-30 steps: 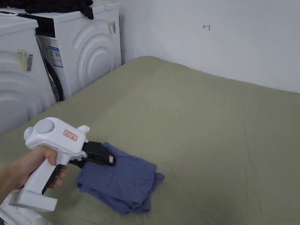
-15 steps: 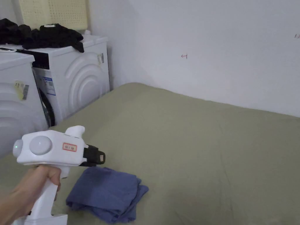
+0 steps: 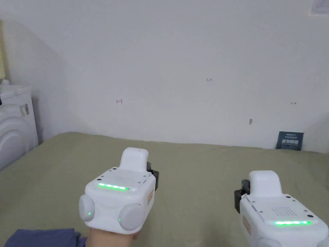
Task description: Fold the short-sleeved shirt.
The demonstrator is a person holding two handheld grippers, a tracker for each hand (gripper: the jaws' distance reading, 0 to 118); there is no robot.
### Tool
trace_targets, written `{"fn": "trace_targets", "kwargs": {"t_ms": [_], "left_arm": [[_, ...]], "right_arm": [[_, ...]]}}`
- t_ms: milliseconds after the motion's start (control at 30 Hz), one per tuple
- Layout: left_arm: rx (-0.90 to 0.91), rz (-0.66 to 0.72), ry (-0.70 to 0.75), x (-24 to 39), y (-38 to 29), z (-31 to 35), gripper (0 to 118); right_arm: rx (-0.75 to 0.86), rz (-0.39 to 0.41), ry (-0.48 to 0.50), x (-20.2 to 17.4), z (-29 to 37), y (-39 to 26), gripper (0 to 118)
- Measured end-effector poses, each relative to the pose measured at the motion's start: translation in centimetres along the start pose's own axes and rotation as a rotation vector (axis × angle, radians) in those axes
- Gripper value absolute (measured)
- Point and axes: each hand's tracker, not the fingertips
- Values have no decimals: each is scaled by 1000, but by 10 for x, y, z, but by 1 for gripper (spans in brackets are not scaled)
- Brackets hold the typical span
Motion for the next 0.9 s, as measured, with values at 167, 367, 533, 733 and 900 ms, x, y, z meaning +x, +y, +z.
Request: {"fn": "trace_targets", "kwargs": {"t_ms": [167,367,533,733,900], "left_arm": [[52,-43,38,14,5,13,2],[68,-29,47,11,11,22,2],[85,-34,61,10,15,28,2],[76,-45,87,13,18,26,107],[74,-56,124,12,17,23,118]], "right_arm": [[39,-17,0,13,10,9,2],[44,-45,6,27,13,12,2],[53,-44,7,30,16,14,3],[43,-70,0,37,14,21,118],[86,-70,-14,36,27,9,118]]}}
